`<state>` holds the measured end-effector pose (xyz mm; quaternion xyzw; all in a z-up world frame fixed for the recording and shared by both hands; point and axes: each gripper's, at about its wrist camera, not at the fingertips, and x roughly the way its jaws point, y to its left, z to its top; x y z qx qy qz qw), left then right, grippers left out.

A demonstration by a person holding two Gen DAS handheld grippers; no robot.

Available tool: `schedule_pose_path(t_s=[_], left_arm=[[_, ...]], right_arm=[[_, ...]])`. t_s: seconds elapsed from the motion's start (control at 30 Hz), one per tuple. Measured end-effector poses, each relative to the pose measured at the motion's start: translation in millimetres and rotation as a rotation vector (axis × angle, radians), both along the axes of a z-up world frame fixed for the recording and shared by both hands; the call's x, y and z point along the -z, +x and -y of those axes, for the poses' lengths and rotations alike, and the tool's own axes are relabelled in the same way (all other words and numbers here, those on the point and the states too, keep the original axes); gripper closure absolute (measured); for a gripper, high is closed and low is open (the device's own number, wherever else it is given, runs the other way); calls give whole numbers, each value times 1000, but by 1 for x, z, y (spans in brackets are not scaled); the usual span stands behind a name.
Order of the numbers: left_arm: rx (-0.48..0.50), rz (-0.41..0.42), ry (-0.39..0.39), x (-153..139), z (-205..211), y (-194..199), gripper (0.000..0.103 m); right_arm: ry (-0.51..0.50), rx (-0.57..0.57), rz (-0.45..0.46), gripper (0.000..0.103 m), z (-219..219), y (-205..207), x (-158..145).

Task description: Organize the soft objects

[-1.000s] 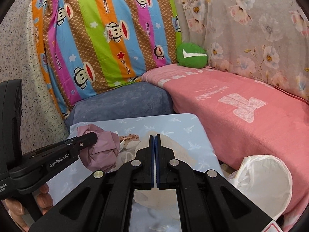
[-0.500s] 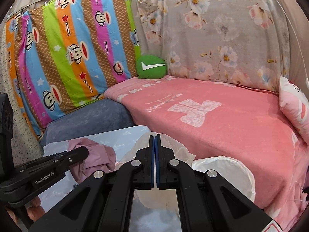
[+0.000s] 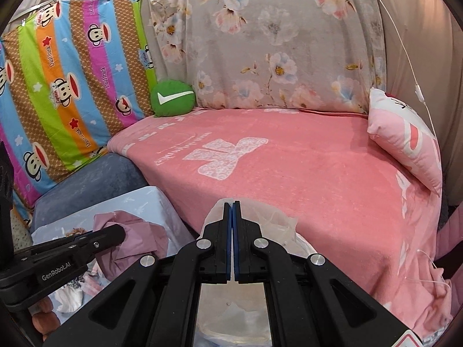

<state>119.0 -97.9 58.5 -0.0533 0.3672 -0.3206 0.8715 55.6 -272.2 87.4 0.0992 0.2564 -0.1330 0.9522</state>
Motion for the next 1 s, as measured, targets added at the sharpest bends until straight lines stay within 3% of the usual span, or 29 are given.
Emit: schedule_pose_path(t_s=[0.17, 0.2, 0.27, 0.3, 0.33, 0.43, 0.87, 0.93, 1.0], left_arm=[[69, -30, 8, 14, 29, -1, 96], [75, -36, 17, 16, 34, 0, 92], [73, -44, 35, 21, 39, 1, 72], [59, -42, 41, 22, 39, 0, 52], [29, -34, 45, 23, 38, 1, 45], [7, -36, 34, 25, 29, 4, 41], [-177, -28, 54, 35, -38, 6, 40], [-224, -31, 67, 40, -54, 5, 29], [-290, -29, 96, 46, -73, 4, 25]], right_arm=[[8, 9, -20, 101, 14, 3, 8], [11, 10, -22, 98, 15, 4, 10], [10, 8, -30, 93, 15, 4, 13], [5, 13, -32, 85, 15, 5, 14], [-1, 26, -32, 82, 14, 5, 15], [10, 26, -36, 72, 14, 4, 17], [-20, -81, -82, 65, -46, 11, 33], [-23, -107, -94, 64, -60, 14, 38], [-22, -135, -107, 63, -77, 17, 43]])
